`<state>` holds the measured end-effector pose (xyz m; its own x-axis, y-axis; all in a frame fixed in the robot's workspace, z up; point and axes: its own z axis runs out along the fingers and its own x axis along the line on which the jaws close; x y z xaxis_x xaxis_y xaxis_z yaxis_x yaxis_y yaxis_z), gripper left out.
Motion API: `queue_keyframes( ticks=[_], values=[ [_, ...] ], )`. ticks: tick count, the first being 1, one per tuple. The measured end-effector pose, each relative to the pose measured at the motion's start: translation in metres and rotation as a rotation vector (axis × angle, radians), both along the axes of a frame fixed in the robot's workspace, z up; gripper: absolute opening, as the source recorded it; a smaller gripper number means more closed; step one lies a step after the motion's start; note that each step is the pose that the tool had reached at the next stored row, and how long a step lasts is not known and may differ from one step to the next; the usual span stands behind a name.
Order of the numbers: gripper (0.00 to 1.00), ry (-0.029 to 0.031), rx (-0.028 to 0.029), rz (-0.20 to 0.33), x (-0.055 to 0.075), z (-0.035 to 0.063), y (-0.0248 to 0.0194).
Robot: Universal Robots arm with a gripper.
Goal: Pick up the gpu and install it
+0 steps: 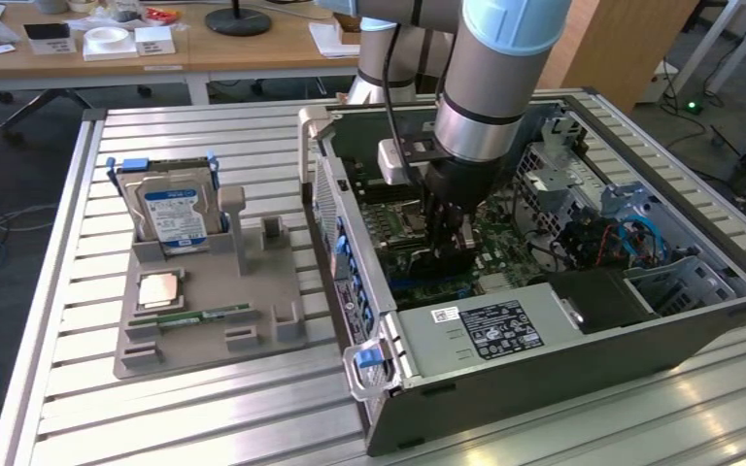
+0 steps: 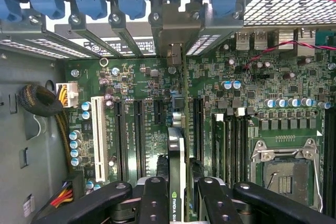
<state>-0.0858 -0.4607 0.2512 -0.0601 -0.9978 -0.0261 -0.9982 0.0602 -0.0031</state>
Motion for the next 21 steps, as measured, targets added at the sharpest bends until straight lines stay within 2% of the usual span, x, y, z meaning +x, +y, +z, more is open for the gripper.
queue_keyframes(
  ticks=[15, 17, 18, 21],
  values=[
    [0.26, 0.0004, 0.0015, 0.000, -0.0004, -0.0012, 0.0002],
    [0.27, -0.0006, 0.0011, 0.000, -0.0003, -0.0013, 0.0002],
    [0.34, -0.0003, 0.0007, 0.000, -0.0003, -0.0011, 0.0001],
    [0.34, -0.0001, 0.0003, 0.000, -0.0002, 0.0020, 0.0001]
  ],
)
